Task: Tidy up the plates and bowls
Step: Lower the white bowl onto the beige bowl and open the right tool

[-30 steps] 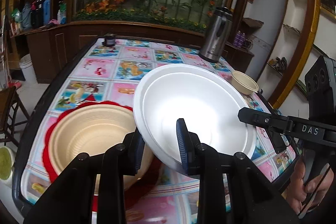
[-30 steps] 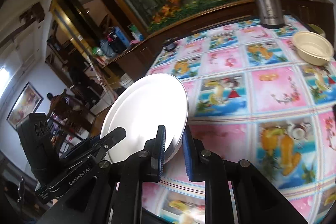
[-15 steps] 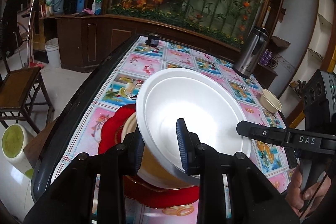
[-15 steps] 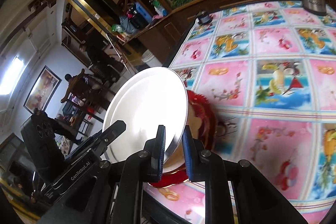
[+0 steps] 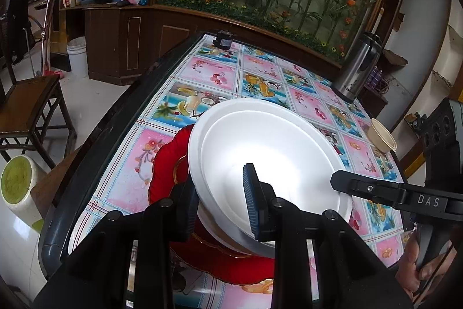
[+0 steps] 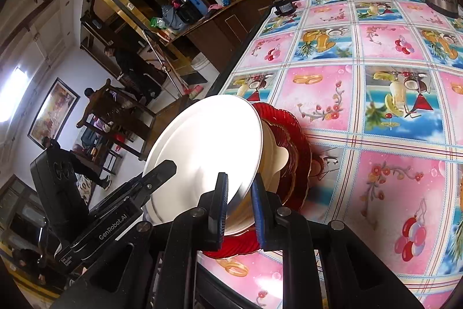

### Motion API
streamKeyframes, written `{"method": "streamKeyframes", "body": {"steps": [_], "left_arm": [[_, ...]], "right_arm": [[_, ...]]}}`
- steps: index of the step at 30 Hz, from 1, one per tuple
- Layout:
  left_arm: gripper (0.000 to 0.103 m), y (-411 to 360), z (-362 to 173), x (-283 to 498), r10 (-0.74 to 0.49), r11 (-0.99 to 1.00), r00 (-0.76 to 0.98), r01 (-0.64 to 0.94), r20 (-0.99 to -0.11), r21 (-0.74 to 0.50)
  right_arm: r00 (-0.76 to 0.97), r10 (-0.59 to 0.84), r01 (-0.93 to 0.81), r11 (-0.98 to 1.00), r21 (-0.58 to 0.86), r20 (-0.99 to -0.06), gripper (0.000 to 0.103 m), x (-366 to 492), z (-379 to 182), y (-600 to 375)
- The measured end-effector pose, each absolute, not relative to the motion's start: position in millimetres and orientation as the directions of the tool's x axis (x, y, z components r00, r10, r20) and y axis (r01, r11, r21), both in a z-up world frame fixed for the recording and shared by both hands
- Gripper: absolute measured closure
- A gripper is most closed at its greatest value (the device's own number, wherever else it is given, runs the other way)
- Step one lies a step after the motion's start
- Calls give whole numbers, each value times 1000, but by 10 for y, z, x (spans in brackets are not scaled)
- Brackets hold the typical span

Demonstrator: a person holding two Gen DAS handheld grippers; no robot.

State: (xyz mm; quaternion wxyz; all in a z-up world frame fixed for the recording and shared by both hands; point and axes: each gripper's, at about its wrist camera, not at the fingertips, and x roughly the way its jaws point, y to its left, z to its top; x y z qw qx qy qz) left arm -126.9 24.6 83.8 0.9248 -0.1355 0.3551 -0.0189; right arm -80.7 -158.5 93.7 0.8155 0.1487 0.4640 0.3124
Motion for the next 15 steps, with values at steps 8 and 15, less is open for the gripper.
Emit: {"method": "streamKeyframes", "body": {"steps": [8, 15], "left_arm": [[78, 212, 849, -1292, -102, 970, 761, -66, -640, -232], [78, 201, 864, -1311, -84, 974, 768, -69, -635, -213]], "right_arm": [[388, 637, -381, 769, 513, -666, 85, -829, 938, -1579], [386, 643, -377, 764, 523, -662, 85, -855, 934, -1584]]}}
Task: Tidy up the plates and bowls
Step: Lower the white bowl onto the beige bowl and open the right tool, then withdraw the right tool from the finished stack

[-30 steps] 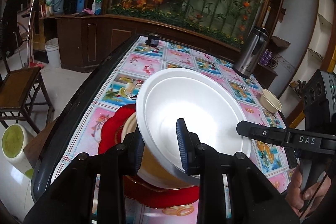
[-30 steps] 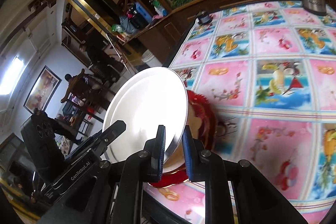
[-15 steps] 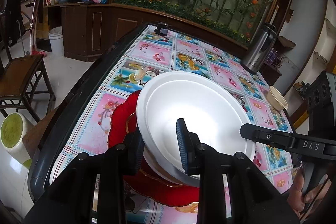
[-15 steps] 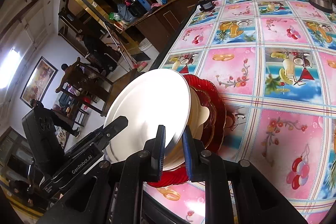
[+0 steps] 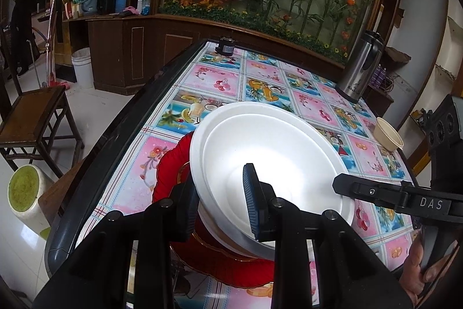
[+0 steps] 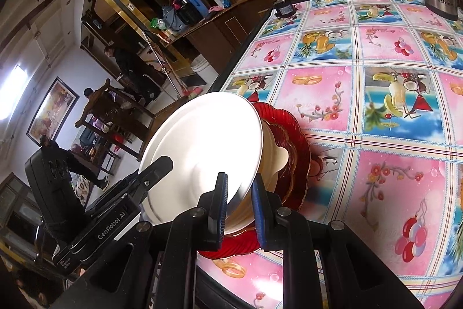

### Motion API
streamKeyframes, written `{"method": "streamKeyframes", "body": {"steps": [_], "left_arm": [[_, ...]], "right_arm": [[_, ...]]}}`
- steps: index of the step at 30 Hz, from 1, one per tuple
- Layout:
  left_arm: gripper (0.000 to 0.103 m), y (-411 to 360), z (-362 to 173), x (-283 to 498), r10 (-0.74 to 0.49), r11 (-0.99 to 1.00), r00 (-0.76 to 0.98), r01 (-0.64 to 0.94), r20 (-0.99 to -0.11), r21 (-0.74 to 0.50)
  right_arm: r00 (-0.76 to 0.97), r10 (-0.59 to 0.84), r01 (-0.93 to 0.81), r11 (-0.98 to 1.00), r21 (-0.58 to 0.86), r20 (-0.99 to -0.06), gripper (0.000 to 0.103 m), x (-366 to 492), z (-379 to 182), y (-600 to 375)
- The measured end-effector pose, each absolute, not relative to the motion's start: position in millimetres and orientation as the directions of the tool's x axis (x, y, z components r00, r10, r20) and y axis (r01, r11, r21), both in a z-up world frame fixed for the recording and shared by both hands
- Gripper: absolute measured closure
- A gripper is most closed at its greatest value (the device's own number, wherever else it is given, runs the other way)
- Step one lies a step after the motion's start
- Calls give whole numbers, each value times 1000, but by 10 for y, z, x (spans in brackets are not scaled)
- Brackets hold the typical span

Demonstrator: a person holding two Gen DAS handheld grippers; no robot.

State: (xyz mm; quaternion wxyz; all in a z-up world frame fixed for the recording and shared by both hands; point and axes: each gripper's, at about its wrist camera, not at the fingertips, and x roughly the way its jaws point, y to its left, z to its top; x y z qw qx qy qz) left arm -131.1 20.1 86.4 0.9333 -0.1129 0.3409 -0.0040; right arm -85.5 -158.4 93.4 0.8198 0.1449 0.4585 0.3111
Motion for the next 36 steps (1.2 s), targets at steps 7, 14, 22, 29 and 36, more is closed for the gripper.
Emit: {"method": "streamKeyframes", "body": {"steps": [7, 14, 22, 29, 36], "left_arm": [[78, 205, 875, -1314, -77, 976, 768, -73, -636, -206], [65, 211, 928, -1336, -58, 976, 777, -88, -627, -199], [64, 224, 948, -1359, -43, 976, 782, -101, -621, -194], [51, 223, 992, -1414, -7, 978, 797, -122, -604, -172], [51, 141, 997, -1424, 5, 983, 796, -116, -605, -143]], "right_arm": [[397, 646, -386, 762, 520, -652, 84, -882, 947, -1609], [409, 648, -387, 761, 521, -642, 75, -895, 959, -1651], [418, 654, -387, 756, 527, -631, 75, -920, 976, -1707], [426, 662, -385, 749, 539, -617, 75, -953, 998, -1782], [429, 667, -391, 745, 541, -609, 73, -1002, 1010, -1819]]}}
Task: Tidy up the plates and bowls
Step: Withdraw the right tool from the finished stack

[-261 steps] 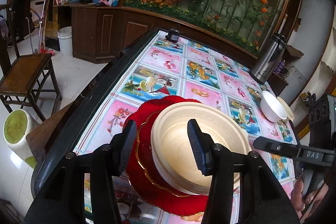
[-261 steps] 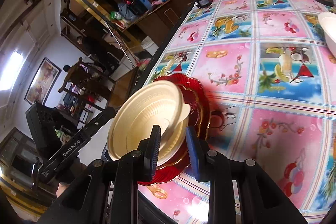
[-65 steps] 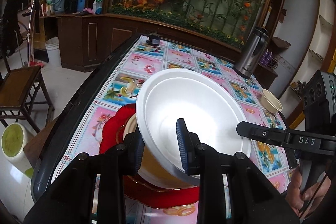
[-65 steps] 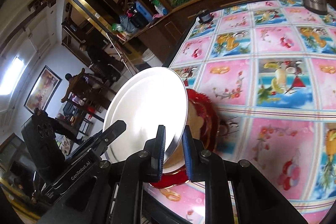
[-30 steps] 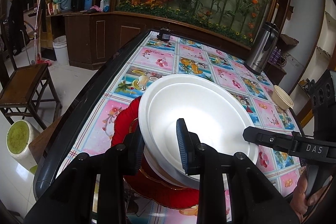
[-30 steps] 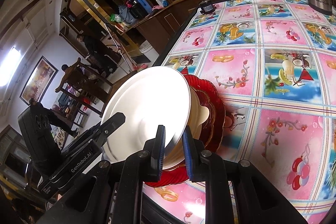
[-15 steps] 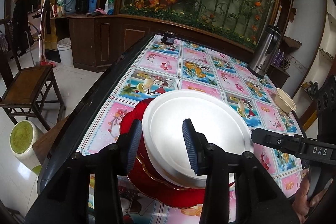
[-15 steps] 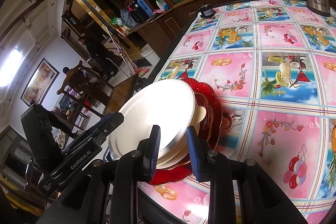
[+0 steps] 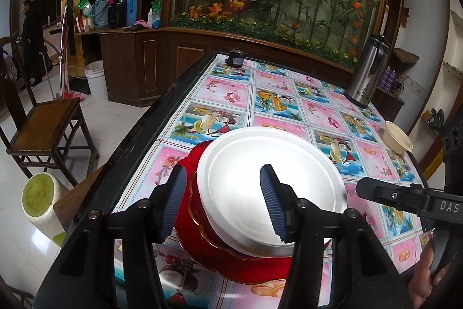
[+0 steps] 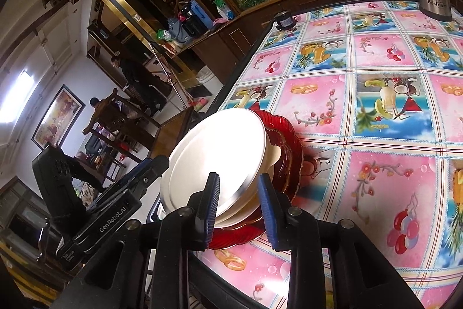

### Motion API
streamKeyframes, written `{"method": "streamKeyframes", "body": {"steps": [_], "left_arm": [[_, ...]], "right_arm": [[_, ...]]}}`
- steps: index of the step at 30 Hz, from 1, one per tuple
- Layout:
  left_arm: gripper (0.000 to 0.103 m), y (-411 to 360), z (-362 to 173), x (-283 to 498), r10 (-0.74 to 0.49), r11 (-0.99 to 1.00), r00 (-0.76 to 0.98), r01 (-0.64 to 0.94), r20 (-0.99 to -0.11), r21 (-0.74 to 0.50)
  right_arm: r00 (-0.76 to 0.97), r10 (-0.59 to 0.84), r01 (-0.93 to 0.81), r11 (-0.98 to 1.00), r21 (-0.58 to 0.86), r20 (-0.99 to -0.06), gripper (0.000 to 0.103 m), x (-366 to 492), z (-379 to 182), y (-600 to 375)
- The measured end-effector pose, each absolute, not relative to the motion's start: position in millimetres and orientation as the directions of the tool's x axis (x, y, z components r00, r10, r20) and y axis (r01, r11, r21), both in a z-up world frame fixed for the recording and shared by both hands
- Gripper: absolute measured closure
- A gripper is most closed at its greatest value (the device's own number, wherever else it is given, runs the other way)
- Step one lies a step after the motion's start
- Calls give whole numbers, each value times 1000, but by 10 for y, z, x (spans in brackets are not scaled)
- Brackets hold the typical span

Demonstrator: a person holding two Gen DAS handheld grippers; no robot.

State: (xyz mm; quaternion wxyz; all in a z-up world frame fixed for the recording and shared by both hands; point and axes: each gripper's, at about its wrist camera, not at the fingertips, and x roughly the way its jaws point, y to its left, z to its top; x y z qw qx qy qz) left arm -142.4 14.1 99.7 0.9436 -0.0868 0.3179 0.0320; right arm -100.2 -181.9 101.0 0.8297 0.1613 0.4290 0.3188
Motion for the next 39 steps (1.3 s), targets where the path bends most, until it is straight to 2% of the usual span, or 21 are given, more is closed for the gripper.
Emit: {"method": "streamKeyframes", "body": {"steps": [4, 8, 24, 34, 36, 39], "left_arm": [[51, 89, 1025, -1458, 41, 986, 803, -127, -595, -104], [41, 56, 1032, -1500, 69, 988, 810, -138, -582, -75], [41, -103, 1021, -1592, 162, 985, 818, -168, -551, 41], [39, -153, 1034, -1606, 183, 982, 819, -173, -543, 70], [38, -174, 1036, -1615, 188, 982, 819, -173, -541, 79], [30, -203, 1039, -1623, 202, 979, 821, -179, -534, 96]], "right_arm": [[433, 669, -388, 743, 546, -604, 72, -1035, 1019, -1853], [442, 674, -389, 739, 550, -593, 67, -1080, 1033, -1900], [442, 680, -386, 733, 560, -585, 67, -1192, 1007, -1980], [440, 684, -388, 729, 564, -582, 67, -1219, 1003, -2012], [442, 684, -387, 729, 564, -581, 66, -1222, 1003, -2027], [443, 686, -388, 727, 566, -578, 65, -1233, 1002, -2048]]}}
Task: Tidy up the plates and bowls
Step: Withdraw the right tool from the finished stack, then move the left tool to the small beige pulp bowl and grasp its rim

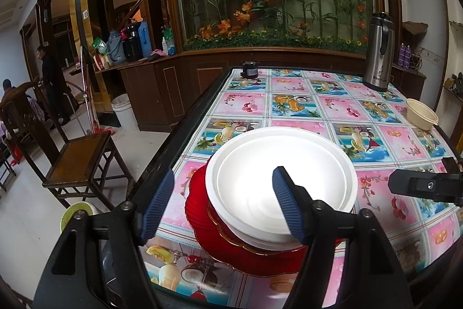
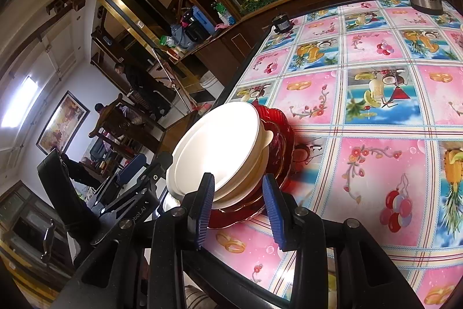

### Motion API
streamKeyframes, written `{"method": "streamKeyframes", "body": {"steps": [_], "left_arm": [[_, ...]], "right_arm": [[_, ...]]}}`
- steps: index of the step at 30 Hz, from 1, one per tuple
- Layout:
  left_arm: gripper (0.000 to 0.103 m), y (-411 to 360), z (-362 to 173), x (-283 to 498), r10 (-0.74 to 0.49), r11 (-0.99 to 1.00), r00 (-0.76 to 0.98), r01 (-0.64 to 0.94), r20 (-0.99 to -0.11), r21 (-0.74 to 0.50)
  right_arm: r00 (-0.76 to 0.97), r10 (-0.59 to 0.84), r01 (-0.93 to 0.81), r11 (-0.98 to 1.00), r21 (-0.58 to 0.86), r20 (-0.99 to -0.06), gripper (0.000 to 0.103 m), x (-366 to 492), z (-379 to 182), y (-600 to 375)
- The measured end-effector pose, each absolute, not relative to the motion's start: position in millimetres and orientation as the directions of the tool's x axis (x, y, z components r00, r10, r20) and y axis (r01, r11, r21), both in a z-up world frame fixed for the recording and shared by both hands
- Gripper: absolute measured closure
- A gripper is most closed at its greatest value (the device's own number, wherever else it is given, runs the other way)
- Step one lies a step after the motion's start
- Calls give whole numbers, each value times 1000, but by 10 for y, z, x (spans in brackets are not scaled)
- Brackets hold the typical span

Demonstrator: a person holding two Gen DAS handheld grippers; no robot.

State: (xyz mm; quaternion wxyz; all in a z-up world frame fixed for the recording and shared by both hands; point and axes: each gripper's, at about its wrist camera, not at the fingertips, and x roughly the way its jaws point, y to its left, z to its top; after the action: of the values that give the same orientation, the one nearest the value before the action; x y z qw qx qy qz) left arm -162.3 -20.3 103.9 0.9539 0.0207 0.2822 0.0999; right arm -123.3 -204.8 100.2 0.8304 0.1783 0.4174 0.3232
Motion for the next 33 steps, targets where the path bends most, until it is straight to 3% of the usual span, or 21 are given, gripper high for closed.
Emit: {"method": "streamKeyframes", "body": {"steps": [11, 19, 24, 33], "left_arm": [[30, -481, 1233, -1651, 109, 994, 856, -89, -506, 64], [29, -1252, 1145, -1327, -127, 986, 789, 164, -601, 7], [29, -1701, 1011, -1057, -243, 957, 695, 284, -676, -53], [29, -2493, 1182, -166, -403, 898, 559, 393, -725, -197]], "right_arm": [[491, 671, -335, 734, 591, -555, 63, -1186, 1022, -2391], [585, 610, -215, 752, 623, -534, 63, -1028, 1000, -3097], [679, 496, -82, 784, 615, -542, 62, -898, 1015, -3790], [785, 231, 236, 746, 623, -575, 61, -539, 989, -5123]]}}
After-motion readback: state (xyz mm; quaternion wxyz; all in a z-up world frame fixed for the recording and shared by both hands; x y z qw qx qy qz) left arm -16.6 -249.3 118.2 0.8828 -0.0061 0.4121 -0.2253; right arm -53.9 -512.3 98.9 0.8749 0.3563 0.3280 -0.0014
